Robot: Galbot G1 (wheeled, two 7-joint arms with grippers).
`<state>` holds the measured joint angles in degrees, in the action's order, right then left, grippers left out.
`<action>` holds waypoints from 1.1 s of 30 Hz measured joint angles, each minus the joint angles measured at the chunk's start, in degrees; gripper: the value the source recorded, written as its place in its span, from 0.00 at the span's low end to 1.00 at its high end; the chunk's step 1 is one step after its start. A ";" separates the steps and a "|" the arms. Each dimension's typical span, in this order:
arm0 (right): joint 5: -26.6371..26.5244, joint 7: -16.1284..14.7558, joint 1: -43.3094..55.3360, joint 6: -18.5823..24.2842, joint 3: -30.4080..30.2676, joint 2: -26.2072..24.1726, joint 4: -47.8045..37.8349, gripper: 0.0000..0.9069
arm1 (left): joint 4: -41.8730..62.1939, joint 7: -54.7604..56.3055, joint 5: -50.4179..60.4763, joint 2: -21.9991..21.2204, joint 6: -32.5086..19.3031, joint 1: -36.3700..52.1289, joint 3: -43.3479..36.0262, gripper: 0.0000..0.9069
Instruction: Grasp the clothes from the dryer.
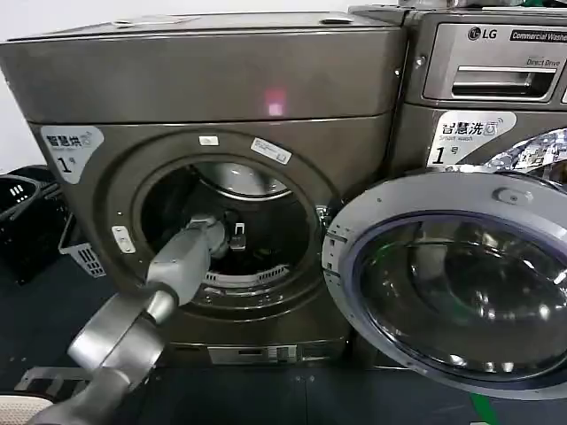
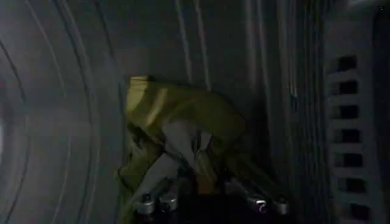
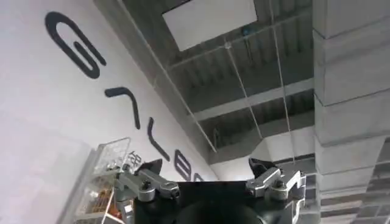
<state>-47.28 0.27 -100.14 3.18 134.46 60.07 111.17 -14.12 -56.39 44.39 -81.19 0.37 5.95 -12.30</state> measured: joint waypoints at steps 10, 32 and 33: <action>0.01 0.09 0.15 0.09 -0.38 0.21 0.17 1.00 | -1.53 1.28 -2.41 0.69 0.72 -1.21 2.79 0.00; 0.63 -0.70 0.29 2.12 -1.32 -0.24 -0.63 1.00 | -22.99 31.33 -27.01 0.05 9.80 -13.36 23.03 0.00; 0.62 -0.69 0.28 2.23 -1.32 -0.30 -0.72 1.00 | -24.58 33.29 -28.68 -0.10 9.38 -14.45 23.88 0.00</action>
<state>-46.66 -0.42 -99.86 5.41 133.14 59.77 110.45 -38.70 -23.10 15.71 -81.29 9.75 -8.50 11.59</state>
